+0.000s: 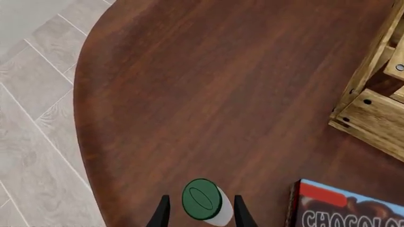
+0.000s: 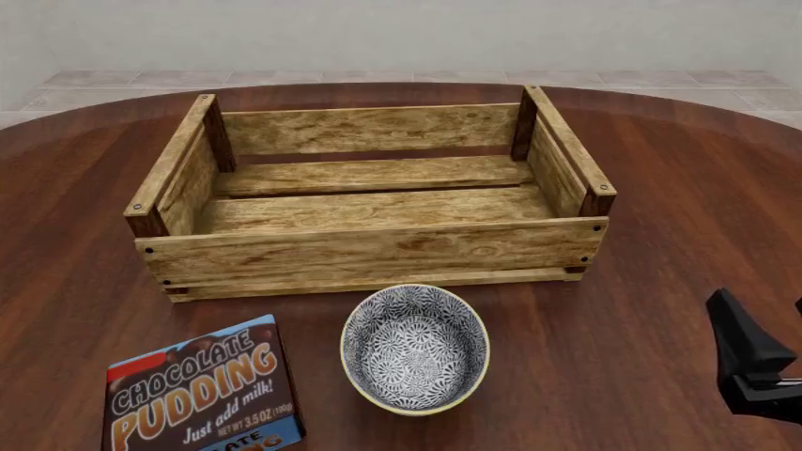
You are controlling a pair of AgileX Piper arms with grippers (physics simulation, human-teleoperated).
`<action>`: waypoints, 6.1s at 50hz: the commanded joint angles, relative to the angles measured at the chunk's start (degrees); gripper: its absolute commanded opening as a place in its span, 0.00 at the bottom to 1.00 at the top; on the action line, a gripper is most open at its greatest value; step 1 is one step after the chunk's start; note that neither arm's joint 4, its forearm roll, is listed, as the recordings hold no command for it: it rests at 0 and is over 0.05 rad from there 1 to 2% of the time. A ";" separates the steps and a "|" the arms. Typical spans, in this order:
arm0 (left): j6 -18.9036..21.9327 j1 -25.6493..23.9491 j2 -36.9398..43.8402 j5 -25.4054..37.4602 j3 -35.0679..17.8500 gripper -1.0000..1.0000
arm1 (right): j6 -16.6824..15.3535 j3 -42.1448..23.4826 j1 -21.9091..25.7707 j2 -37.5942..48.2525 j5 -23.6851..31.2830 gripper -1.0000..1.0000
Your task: Pick up the salad dressing and put it in the tray.
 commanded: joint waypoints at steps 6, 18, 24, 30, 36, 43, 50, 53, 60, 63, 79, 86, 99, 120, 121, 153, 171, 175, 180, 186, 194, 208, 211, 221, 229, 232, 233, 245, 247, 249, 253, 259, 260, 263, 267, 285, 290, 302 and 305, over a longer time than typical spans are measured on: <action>-0.33 0.39 0.55 -0.54 -0.81 1.00 | -0.11 -0.01 -0.21 -0.44 0.40 1.00; -0.54 -0.73 0.08 -0.07 0.13 1.00 | -0.14 0.00 -0.32 -0.98 0.91 1.00; -0.09 -0.55 0.51 -0.61 0.03 1.00 | -0.04 -0.01 -0.43 -0.60 0.57 1.00; -0.22 -0.77 0.82 -0.83 0.54 1.00 | -0.01 0.00 -0.50 -0.62 0.57 1.00; 0.08 -0.64 1.07 -1.25 1.08 1.00 | 0.06 0.00 -0.63 -0.60 0.58 1.00; 0.03 -0.73 1.09 -1.29 1.09 1.00 | 0.08 0.00 -0.74 -0.85 0.79 1.00; -0.81 -1.20 2.04 -1.83 1.80 1.00 | 0.20 -0.01 -0.90 -1.16 1.02 1.00; -1.38 -1.54 2.49 -2.23 2.74 1.00 | 0.30 -0.01 -1.02 -1.55 1.40 1.00; -2.09 -1.75 3.21 -3.35 4.29 1.00 | 0.53 -0.01 -1.11 -1.13 1.06 1.00; -2.31 -1.81 3.91 -3.96 4.45 1.00 | 0.63 0.00 -1.19 -1.09 1.03 1.00; -0.83 -1.34 8.42 -8.18 4.37 0.00 | 0.90 -0.01 -1.59 -1.31 1.22 1.00; 1.35 0.34 10.83 -10.31 1.29 0.00 | 0.98 0.00 -1.52 -0.80 0.73 1.00; 0.70 0.26 15.86 -12.53 -6.64 0.00 | 1.24 0.00 -1.66 -0.83 0.55 1.00; -1.26 -8.74 15.90 -10.37 -15.62 0.00 | 1.63 0.00 -1.76 -1.73 1.15 1.00; -1.26 -8.74 15.91 -10.37 -15.62 0.00 | 1.63 0.00 -1.76 -1.73 1.15 1.00; 0.65 -24.43 14.13 -8.32 -23.07 0.00 | 1.47 -0.03 -1.79 -4.29 3.37 1.00; 2.34 -36.09 25.38 -22.26 -26.18 0.00 | 1.23 -0.03 -2.15 -5.63 4.55 1.00; 2.35 -36.99 30.03 -28.49 -24.88 0.00 | 1.46 -0.03 -2.34 -5.31 4.29 1.00; 3.43 -38.62 32.09 -28.28 -27.63 0.00 | 1.54 -0.02 -2.35 -4.61 3.70 1.00; 4.46 -39.94 34.32 -27.12 -31.96 0.00 | 1.53 -0.01 -2.17 -4.45 3.52 1.00; 6.20 -40.22 36.24 -26.02 -37.27 0.00 | 1.56 0.00 -2.14 -4.73 3.82 1.00; 7.71 -41.62 38.54 -24.90 -43.91 0.00 | 1.80 -0.02 -2.11 -4.09 3.22 1.00; 7.57 -42.45 39.38 -24.77 -45.55 0.00 | 1.78 0.00 -2.11 -4.50 3.62 1.00; 8.28 -46.64 42.88 -24.51 -49.68 0.00 | 1.84 -0.01 -2.25 -3.91 3.04 1.00; 7.45 -50.26 46.44 -24.62 -52.24 0.00 | 1.92 -0.01 -2.39 -3.79 2.94 1.00; 7.13 -51.28 47.88 -24.76 -53.25 0.00 | 1.90 -0.02 -2.43 -3.97 3.09 1.00; 6.83 -51.78 48.22 -24.70 -53.52 0.00 | 1.88 -0.03 -2.44 -4.03 3.13 1.00; 5.24 -56.78 54.05 -24.88 -56.93 0.00 | 2.03 -0.01 -2.79 -5.43 4.30 1.00; 4.93 -57.54 54.88 -24.89 -57.66 0.00 | 2.05 -0.01 -2.87 -5.85 4.66 1.00; 4.62 -57.89 55.38 -24.78 -58.03 0.00 | 2.06 -0.02 -2.92 -5.86 4.67 1.00; 4.15 -59.05 57.12 -25.03 -58.89 0.00 | 2.15 -0.01 -3.04 -6.45 5.20 1.00; 2.13 -61.16 59.29 -24.23 -60.90 0.00 | 2.26 -0.08 -3.01 -6.34 5.06 1.00; 2.67 -61.01 60.22 -24.84 -61.25 0.00 | 2.22 -0.09 -2.99 -6.48 5.16 1.00; 2.13 -61.65 61.82 -24.51 -62.36 0.00 | 2.19 -0.05 -2.98 -6.63 5.22 1.00; 1.82 -62.68 64.40 -24.34 -64.01 0.00 | 2.34 -0.06 -3.08 -6.82 5.35 1.00; 0.11 -66.26 73.25 -22.38 -70.42 0.00 | 2.26 -0.06 -3.30 -7.24 5.68 1.00; -0.15 -66.86 75.74 -21.93 -71.51 0.00 | 2.10 -0.08 -3.16 -6.55 5.22 1.00; -0.92 -68.25 80.30 -20.60 -74.47 0.00 | 1.56 -0.05 -2.98 -6.66 5.43 1.00; -2.48 -68.83 81.73 -20.12 -75.40 0.00 | 1.58 -0.04 -3.07 -6.85 5.54 1.00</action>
